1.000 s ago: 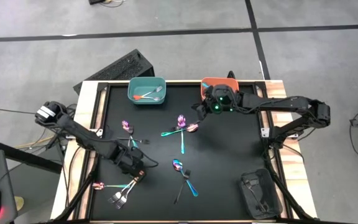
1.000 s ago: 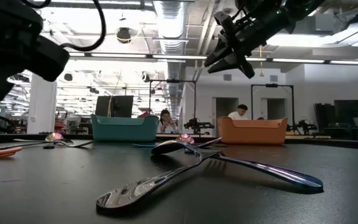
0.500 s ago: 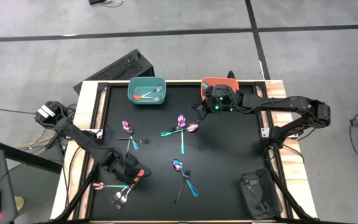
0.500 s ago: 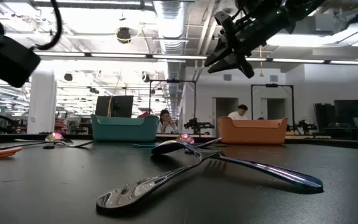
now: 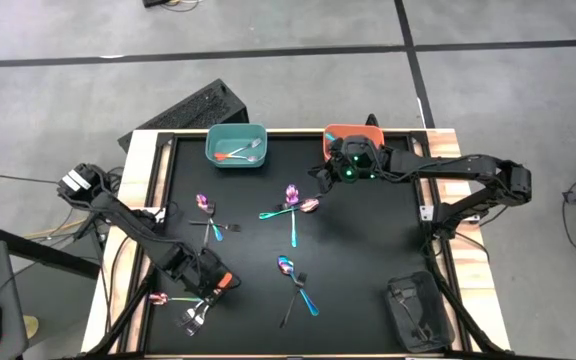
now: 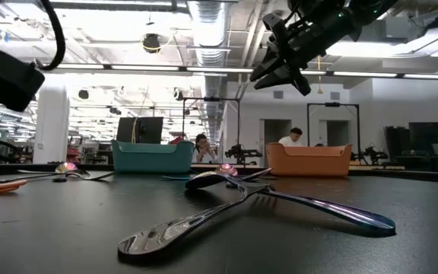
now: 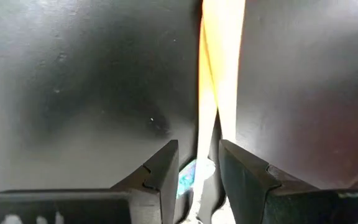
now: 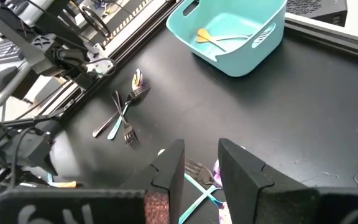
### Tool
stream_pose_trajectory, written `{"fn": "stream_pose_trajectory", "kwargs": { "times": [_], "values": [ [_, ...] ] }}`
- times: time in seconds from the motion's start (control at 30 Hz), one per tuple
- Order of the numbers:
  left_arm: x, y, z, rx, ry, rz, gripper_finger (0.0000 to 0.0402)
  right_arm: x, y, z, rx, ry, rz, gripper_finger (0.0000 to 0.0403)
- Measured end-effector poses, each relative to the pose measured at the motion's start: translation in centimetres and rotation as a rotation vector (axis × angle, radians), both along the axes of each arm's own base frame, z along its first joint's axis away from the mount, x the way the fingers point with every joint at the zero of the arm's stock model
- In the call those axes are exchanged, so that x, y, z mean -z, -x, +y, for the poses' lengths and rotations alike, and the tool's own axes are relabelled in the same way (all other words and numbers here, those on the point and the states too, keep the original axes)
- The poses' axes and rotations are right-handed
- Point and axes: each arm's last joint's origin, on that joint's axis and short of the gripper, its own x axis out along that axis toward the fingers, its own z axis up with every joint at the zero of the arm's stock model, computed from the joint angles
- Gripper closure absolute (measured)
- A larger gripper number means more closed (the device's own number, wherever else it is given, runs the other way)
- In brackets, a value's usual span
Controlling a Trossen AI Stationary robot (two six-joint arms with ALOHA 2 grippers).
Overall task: Sort silverware by color (type)
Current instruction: Put the orange fork into the green bin
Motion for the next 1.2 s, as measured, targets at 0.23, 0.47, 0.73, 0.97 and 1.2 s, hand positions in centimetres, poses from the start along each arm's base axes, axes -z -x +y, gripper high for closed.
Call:
{"fn": "stream_pose_trajectory", "kwargs": {
  "times": [0.23,0.47,0.73,0.97,1.2],
  "values": [
    [1.7,-0.8,-0.8,0.079,-0.017,0.068,0.0299,0.0,0.0,0.0,-0.010,-0.009,-0.003,0.0287],
    [1.9,-0.5,-0.5,0.057,-0.107,0.145,0.0343,-0.1,0.0,-0.1,-0.006,-0.009,-0.008,0.0287],
    [0.9,-1.7,0.4,0.097,-0.093,0.138,0.0394,-0.2,0.0,-0.4,0.001,-0.004,-0.026,0.0287],
    [-2.7,-3.8,3.6,0.169,-0.214,0.098,0.0399,-0.2,0.1,-0.8,0.015,-0.004,-0.026,0.0287],
    [-6.9,-5.4,9.5,0.281,-0.311,0.057,0.0401,-0.2,0.2,-0.8,-0.009,-0.019,-0.030,0.0287]
  ]
}}
